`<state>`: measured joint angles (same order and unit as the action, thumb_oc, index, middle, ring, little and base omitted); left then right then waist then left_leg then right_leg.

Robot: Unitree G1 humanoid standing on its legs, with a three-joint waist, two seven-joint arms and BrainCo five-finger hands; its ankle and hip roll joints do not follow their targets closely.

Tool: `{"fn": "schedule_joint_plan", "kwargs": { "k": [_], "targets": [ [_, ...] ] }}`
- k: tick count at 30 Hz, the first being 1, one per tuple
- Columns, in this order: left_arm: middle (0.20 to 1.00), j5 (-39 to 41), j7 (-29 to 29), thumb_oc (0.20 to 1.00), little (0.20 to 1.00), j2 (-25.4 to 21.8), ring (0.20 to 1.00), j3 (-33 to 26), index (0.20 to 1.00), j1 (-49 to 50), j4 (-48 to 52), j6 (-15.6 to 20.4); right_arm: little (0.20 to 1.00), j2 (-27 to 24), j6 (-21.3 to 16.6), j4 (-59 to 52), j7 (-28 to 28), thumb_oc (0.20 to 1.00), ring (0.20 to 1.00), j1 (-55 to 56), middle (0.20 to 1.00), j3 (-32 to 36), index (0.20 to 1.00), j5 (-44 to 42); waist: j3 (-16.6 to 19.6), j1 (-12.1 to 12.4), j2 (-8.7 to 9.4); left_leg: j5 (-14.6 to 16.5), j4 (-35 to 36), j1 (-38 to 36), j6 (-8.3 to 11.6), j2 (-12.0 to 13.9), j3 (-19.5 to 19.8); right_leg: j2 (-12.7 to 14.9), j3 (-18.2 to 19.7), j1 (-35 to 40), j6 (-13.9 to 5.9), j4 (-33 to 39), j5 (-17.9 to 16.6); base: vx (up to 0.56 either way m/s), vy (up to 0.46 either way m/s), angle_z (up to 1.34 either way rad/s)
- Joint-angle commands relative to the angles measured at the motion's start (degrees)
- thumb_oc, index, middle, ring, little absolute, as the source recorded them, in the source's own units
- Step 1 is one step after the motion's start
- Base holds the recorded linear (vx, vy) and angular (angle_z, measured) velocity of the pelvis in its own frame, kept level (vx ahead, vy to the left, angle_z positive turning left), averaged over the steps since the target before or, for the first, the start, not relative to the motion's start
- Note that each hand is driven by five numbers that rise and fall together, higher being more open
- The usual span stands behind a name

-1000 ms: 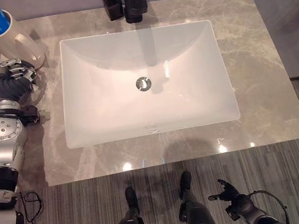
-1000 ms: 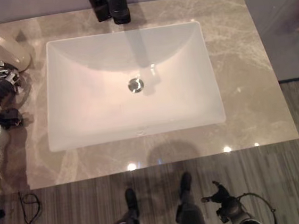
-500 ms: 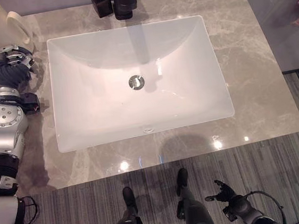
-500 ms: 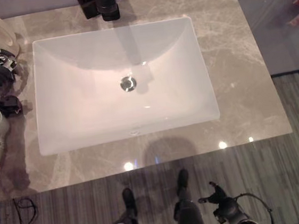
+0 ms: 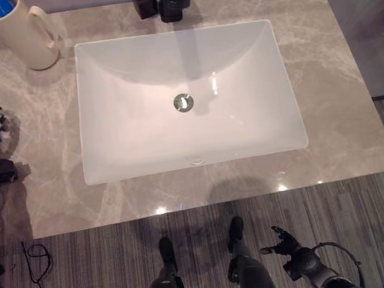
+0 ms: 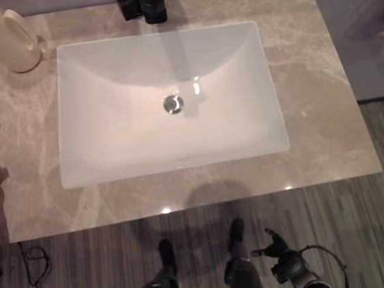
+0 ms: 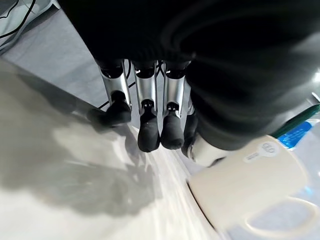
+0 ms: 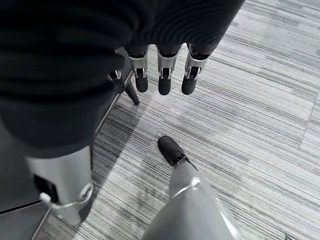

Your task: Put brush and paste in cup on sink, flatten towel.

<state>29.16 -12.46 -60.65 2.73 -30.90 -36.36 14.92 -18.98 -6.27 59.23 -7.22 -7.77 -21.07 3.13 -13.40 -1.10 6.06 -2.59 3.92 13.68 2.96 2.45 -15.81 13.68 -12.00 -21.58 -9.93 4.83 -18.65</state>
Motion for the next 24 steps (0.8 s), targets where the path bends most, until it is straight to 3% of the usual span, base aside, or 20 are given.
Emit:
{"fn": "schedule_joint_plan", "kwargs": {
  "k": [1,3,13,18,24],
  "targets": [
    [0.200,0.02,-2.40,0.200,0.200,-3.61,0.200,3.81,0.200,-13.21,-5.59,0.68,1.000,-3.60,-0.44,-0.28,0.32,1.000,1.000,-1.19,1.000,0.71,1.000,-0.06,-3.40,-0.23,-1.63,0.85,-4.48,2.53,-1.82,-0.15,2.93,3.18,-1.39,10.59,-5.07,-1.54,-3.64,-0.02,-0.004,-0.28],
    [0.200,0.11,-2.51,0.200,0.200,-3.72,0.200,6.09,0.200,-16.64,-7.08,0.48,1.000,-3.68,-0.42,-0.28,0.41,1.000,1.000,-0.76,1.000,0.76,1.000,-0.49,-3.06,-0.43,-1.75,2.16,-3.85,2.11,-1.37,0.45,3.50,2.56,-1.30,10.94,-5.07,-1.08,-3.98,0.07,-0.001,-0.18],
    [0.200,-1.07,-3.32,0.200,0.200,-3.06,0.200,16.16,0.200,-32.53,-18.14,-1.29,1.000,-3.62,-1.10,-2.14,1.37,1.000,1.000,2.01,1.000,0.14,1.000,-2.14,-2.82,-2.17,-0.44,1.66,-2.73,3.30,-1.00,1.52,2.29,2.28,-1.37,9.41,-5.07,-0.22,-7.71,0.02,0.006,-0.05],
    [0.200,-1.39,-3.13,0.200,0.200,-2.73,0.200,17.46,0.200,-33.63,-18.80,-1.22,1.000,-3.44,-1.27,-2.32,1.58,1.000,1.000,2.29,1.000,-0.15,1.000,-2.28,-2.63,-2.33,0.11,2.17,-3.18,3.37,-1.22,1.37,2.20,2.36,-1.31,9.40,-5.07,-0.23,-7.68,0.02,0.012,-0.15],
    [0.200,-4.44,-5.19,0.200,0.200,-2.06,0.200,14.25,0.200,-28.01,-13.76,-0.31,1.000,-2.75,-2.02,-3.42,1.74,1.000,1.000,2.56,1.000,-0.46,1.000,-2.13,-2.28,-1.96,0.19,2.70,-3.11,3.06,-1.50,0.87,2.73,2.78,-2.09,9.77,-5.07,-0.47,-7.59,0.01,0.014,-0.10]
  ]
}}
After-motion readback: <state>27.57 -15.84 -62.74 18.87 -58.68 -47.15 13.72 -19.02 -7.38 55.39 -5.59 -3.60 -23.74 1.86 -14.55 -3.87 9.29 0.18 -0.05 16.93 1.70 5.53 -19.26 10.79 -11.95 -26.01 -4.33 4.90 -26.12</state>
